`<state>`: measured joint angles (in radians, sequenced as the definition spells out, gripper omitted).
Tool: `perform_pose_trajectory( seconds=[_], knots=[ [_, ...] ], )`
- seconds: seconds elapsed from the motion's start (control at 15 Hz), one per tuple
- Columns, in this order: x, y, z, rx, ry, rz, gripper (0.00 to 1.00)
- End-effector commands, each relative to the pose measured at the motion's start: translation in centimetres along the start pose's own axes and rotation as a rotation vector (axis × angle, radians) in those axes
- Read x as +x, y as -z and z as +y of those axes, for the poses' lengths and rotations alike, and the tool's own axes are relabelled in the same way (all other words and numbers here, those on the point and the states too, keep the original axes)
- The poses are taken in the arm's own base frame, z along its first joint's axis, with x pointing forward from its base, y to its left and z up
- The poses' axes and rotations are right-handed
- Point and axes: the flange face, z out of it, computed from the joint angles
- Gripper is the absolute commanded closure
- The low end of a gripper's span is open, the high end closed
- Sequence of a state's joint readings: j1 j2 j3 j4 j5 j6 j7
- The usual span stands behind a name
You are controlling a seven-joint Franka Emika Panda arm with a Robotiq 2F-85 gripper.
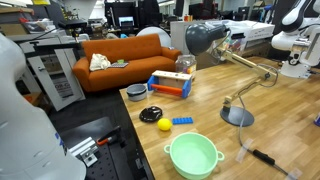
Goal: Put the black lid on the grey pot
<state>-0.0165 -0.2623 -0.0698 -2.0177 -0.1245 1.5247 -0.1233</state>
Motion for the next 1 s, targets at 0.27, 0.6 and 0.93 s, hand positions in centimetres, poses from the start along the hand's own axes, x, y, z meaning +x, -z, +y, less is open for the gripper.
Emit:
perform_pose_trajectory(
  seconds=[0.27,0.6,0.93],
  knots=[
    [0.0,0.0,0.1,0.002,0.005,0.001,0.0],
    [0.5,-0.7,-2.3,0.134,-0.1,0.003,0.0],
    [0.7,-2.0,-7.2,0.075,0.019,-0.016,0.0]
  ],
)
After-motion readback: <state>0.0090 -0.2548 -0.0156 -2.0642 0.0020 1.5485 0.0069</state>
